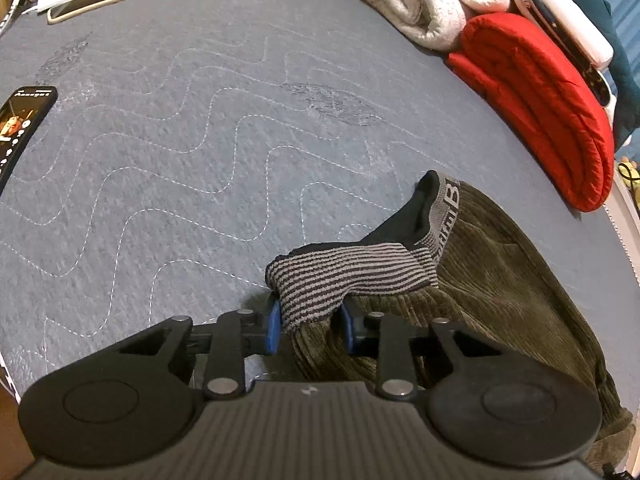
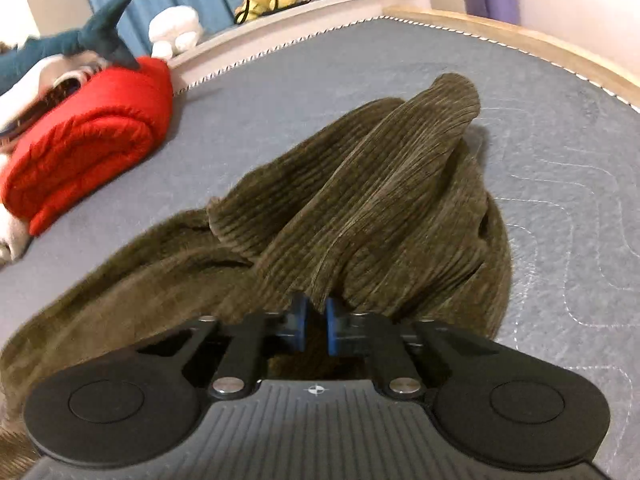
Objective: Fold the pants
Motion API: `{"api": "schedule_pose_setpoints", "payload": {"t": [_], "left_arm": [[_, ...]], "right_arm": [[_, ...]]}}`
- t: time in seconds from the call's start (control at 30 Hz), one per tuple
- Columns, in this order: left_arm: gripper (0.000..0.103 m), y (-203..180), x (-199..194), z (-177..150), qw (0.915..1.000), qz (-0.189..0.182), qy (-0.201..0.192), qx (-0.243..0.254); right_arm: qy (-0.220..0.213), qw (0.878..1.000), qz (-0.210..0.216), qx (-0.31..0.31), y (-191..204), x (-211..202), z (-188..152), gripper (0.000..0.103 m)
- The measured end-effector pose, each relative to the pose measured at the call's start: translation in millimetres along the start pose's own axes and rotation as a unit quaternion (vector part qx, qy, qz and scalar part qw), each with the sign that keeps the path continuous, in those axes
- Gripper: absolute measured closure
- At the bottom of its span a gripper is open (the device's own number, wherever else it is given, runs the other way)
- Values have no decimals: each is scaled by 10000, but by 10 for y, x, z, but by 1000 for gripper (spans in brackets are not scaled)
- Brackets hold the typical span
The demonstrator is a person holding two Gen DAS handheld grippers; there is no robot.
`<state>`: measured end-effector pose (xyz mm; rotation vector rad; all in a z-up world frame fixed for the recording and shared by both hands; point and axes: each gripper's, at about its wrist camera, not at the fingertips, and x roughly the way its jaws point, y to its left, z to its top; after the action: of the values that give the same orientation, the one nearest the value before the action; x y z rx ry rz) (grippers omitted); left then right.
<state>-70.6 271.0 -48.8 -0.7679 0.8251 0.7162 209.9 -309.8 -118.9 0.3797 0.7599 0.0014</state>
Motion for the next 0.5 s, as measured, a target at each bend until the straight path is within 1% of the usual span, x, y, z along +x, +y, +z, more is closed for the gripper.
{"api": "schedule_pose_setpoints", "payload": {"t": [0.07, 0.17, 0.23, 0.3, 0.37, 0.43, 0.5], "left_arm": [[76, 26, -17, 2, 9999, -99, 0, 25], [80, 109, -72, 18, 9994, -354, 30, 0], [81, 185, -128, 26, 9982, -587, 69, -12], [82, 248, -181, 24, 9967, -807, 132, 31], [82, 283, -213, 13, 9953, -936, 214, 104], [82, 297, -225, -12, 9943, -975, 319, 281], [80, 297, -181, -32, 9927, -994, 536, 426]], "right_arm": [[-154, 9998, 107, 1, -53, -150, 16, 96], [-316, 9992, 246, -43, -117, -489, 25, 96], [-317, 9989, 326, -89, -204, -696, 19, 96], [-197, 9989, 327, -275, -313, -932, -52, 97], [116, 9988, 254, -391, -468, -1104, -159, 97], [711, 9959, 141, -543, -636, -1164, -320, 96], [1469, 9856, 157, -823, -777, -1106, -527, 96]]}}
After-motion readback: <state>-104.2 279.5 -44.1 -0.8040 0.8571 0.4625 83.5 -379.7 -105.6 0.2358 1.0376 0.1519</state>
